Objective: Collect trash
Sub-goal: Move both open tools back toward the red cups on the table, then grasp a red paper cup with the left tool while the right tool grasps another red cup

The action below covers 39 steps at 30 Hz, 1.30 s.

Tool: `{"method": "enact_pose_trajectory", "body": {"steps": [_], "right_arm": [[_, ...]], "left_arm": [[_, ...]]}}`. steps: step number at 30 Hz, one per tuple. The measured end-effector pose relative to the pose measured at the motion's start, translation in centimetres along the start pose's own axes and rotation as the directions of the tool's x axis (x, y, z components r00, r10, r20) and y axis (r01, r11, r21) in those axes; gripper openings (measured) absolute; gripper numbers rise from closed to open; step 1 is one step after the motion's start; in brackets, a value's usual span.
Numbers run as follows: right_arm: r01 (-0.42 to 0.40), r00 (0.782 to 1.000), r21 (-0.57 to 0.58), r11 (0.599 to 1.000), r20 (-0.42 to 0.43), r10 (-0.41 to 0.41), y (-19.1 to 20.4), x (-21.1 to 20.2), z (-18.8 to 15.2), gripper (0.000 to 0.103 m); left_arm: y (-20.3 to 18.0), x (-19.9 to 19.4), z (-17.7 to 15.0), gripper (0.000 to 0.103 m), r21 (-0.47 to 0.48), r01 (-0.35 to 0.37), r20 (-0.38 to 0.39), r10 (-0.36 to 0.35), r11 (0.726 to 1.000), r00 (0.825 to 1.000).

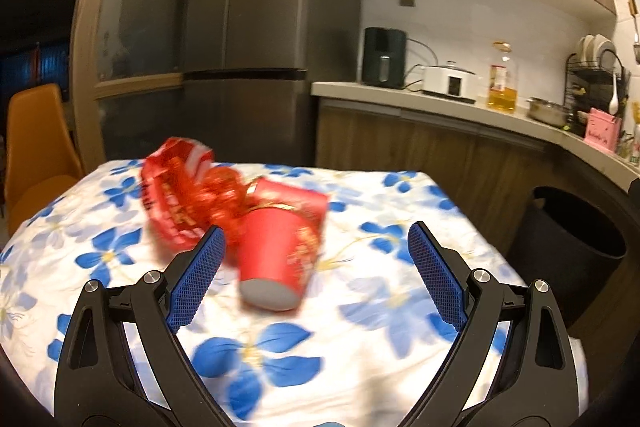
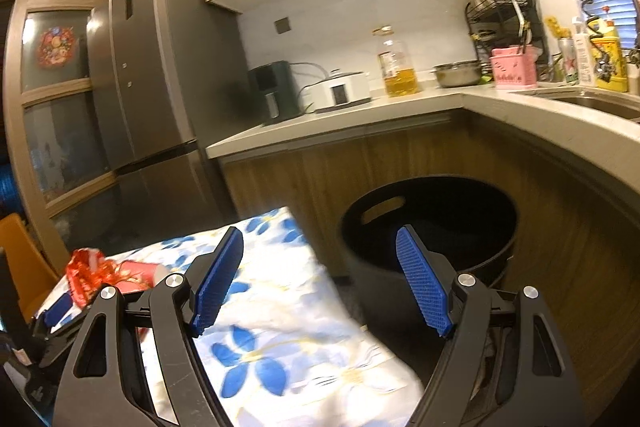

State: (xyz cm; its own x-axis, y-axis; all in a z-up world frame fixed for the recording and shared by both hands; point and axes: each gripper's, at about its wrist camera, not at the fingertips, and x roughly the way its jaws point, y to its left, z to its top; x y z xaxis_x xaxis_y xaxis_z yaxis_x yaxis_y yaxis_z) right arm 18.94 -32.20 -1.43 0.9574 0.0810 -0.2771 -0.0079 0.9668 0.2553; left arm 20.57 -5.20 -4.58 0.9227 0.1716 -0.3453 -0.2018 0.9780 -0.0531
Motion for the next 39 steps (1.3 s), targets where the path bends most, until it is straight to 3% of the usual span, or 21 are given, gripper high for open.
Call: {"method": "enact_pose_trajectory", "body": {"steps": [10, 16, 24, 32, 39], "right_arm": [[-0.086, 0.995, -0.032, 0.996, -0.044, 0.084, 4.7, 1.1, -1.9, 0.077], [-0.106, 0.993, -0.043, 0.993, -0.058, 0.103, 5.8, 1.9, -2.4, 0.077], [-0.112, 0.991, -0.043, 0.993, -0.076, 0.108, 6.4, 2.8, -2.8, 0.077], [-0.119, 0.989, -0.043, 0.992, -0.095, 0.115, 6.6, 3.1, -3.1, 0.077], [-0.127, 0.987, -0.048, 0.991, -0.105, 0.122, 7.0, 3.4, -3.2, 0.077]], "left_arm": [[3.0, 3.1, -1.2, 0.091, -0.041, -0.018, -0.066, 0.016, 0.999, 0.998], [3.2, 5.9, -1.4, 0.089, -0.086, 0.014, -0.139, -0.026, 0.996, 0.990], [3.4, 8.3, -2.2, 0.062, -0.113, 0.047, -0.222, -0.071, 0.993, 0.972], [4.0, 8.2, -2.7, 0.056, -0.150, 0.085, -0.221, -0.117, 0.985, 0.968], [4.4, 4.9, -2.7, 0.056, -0.137, 0.118, -0.184, -0.142, 0.983, 0.973]]}}
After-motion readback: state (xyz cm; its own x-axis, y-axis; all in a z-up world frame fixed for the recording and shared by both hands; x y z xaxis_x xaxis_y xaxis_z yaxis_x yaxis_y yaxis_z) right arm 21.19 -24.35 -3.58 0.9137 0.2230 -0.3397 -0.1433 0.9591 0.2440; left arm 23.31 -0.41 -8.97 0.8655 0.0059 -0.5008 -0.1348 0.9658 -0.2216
